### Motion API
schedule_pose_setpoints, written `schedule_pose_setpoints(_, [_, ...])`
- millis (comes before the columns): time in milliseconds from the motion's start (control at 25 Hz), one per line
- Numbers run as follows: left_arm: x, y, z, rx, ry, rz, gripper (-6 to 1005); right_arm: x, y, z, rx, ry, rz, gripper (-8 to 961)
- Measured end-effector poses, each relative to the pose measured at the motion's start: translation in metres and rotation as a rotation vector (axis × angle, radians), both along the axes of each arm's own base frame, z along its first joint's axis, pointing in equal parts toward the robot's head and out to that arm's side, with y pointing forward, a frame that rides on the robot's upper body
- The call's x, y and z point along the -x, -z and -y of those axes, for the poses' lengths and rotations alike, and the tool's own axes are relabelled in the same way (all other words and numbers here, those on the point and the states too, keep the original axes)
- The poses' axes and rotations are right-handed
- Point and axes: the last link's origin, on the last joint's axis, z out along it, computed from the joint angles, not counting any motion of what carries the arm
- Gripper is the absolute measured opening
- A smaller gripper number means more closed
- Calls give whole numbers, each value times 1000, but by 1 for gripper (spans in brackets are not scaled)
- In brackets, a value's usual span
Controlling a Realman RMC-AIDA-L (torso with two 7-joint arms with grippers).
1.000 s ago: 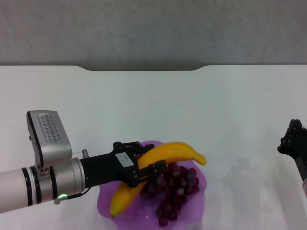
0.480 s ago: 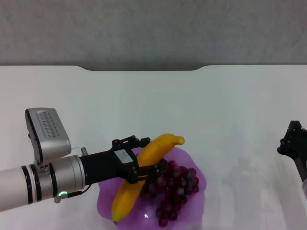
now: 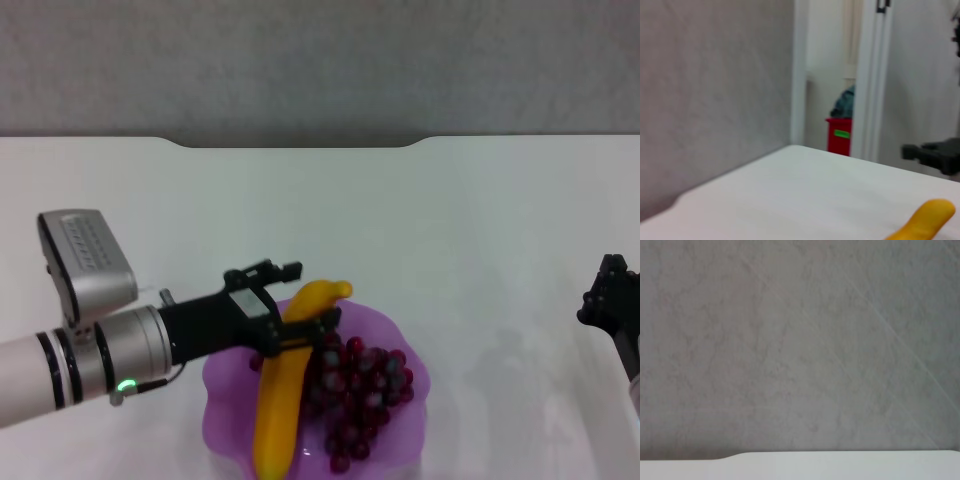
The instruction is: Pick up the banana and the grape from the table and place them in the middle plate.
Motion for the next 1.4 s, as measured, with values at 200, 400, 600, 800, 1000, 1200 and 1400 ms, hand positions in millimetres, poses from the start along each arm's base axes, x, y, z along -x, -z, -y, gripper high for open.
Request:
schedule_pose_setpoints(200, [4, -18, -14, -104, -27, 21, 877, 0, 0, 0, 0, 0, -1, 21])
schedule_pose_setpoints(400, [2, -26, -13, -110, -7, 57, 875, 0, 0, 1, 0, 2, -3, 21])
schedule_pose_setpoints(600, [-7, -30, -5, -87, 51, 122, 874, -1, 0, 1, -2, 4, -4, 21])
schedule_pose_setpoints(800, [-5, -36, -2, -101, 53, 151, 873, -1, 0, 1, -3, 5, -3, 21])
schedule_pose_setpoints(1000, [-1, -49, -1, -183, 48, 203, 871, -2, 0, 1, 1, 8, -3, 21])
schedule_pose_setpoints(1200, [9, -65, 1, -322, 35, 244, 870, -2, 0, 1, 2, 9, -2, 21])
schedule_pose_setpoints(1400, [19, -78, 7, -446, 21, 263, 868, -2, 0, 1, 3, 9, -2, 21])
